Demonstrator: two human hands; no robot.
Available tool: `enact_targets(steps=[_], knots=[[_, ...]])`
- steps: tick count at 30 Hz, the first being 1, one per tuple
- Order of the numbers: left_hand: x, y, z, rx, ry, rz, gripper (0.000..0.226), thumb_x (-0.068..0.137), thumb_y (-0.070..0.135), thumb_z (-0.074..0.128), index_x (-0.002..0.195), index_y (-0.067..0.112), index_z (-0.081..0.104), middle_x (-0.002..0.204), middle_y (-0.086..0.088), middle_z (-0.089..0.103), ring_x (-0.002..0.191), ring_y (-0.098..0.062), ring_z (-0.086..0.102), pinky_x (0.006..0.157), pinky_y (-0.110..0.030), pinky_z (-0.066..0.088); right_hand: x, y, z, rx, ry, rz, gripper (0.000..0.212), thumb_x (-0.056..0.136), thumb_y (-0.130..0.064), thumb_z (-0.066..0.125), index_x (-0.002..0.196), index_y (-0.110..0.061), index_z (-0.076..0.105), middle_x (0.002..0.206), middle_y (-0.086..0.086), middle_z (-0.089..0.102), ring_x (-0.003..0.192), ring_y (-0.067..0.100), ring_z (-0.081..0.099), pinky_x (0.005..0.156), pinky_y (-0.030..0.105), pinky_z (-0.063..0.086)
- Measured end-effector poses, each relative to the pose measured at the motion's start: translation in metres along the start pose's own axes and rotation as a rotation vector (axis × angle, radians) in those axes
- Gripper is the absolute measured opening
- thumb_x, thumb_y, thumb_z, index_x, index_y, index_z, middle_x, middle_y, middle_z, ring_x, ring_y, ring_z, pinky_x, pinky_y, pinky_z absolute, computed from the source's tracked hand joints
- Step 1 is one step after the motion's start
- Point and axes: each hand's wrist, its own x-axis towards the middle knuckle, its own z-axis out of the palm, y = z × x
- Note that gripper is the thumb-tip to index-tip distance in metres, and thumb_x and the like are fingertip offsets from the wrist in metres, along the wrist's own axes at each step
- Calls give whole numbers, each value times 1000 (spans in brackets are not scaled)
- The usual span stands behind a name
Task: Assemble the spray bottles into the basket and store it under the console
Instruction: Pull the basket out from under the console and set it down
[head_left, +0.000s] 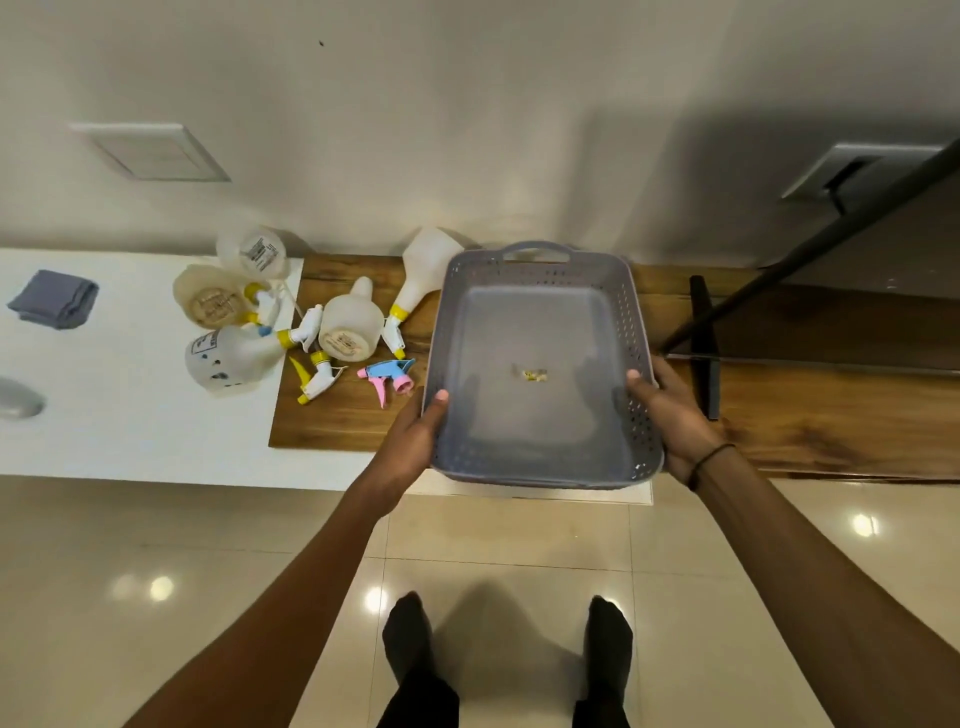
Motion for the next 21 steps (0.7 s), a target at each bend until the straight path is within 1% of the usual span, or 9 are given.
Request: enact_targets(steps=[2,4,7,10,12,15,16,19,21], knots=[[11,1,1,19,4,9,60,107,56,40,161,33,31,129,15,54,107,-4,59,63,-11,56,11,-1,4,-34,26,-6,37,109,-22,47,146,-26,50,128,3,65,115,31,64,91,55,58],[22,0,2,51,1,16,63,107,57,37,164,33,26,139,11,47,121,-11,51,76,-15,51,20,0,6,-57,41,-27,35,110,-21,47,144,-26,51,115,-6,65,104,21,65,74,40,58],[38,-7,7,102,7,24,62,108,56,35,164,30,27,150,5,45,127,-15,46,86,-25,53,33,6,7,-116,76,-64,33,109,-21,49,142,-24,52,109,-10,63,97,13,63,70,31,53],[50,-16,13,163,39,53,55,111,46,37,161,24,33,156,-4,47,135,-23,49,106,-45,53,47,16,8,-233,133,-66,35,109,-19,48,144,-19,51,118,-1,64,104,21,62,83,38,53],[56,-19,17,187,46,78,50,112,36,43,159,21,36,154,-5,49,138,-28,50,109,-50,52,56,21,11,-304,170,-48,37,108,-14,47,145,-14,51,128,8,62,111,25,59,94,42,52],[60,-21,20,176,23,83,52,111,32,48,160,20,34,157,-5,47,143,-29,47,115,-49,47,67,23,17,-327,183,-41,40,106,-5,48,145,-13,49,125,9,62,98,20,62,83,34,53],[61,-22,20,161,1,76,56,110,32,49,162,22,30,159,-4,45,145,-29,45,116,-49,46,70,24,19,-328,188,-35,41,105,-4,49,145,-13,49,126,10,63,101,22,63,84,36,54],[60,-25,17,106,-116,48,65,110,30,50,167,28,17,167,-1,35,150,-27,38,120,-46,42,75,23,25,-347,248,-20,42,103,-2,50,144,-11,45,128,12,61,119,35,62,103,50,53],[59,-27,16,95,-172,48,66,110,28,50,167,30,16,167,0,35,151,-27,38,117,-42,41,74,21,31,-390,311,-26,46,101,-3,52,146,-10,42,132,14,60,123,38,60,106,52,51]])
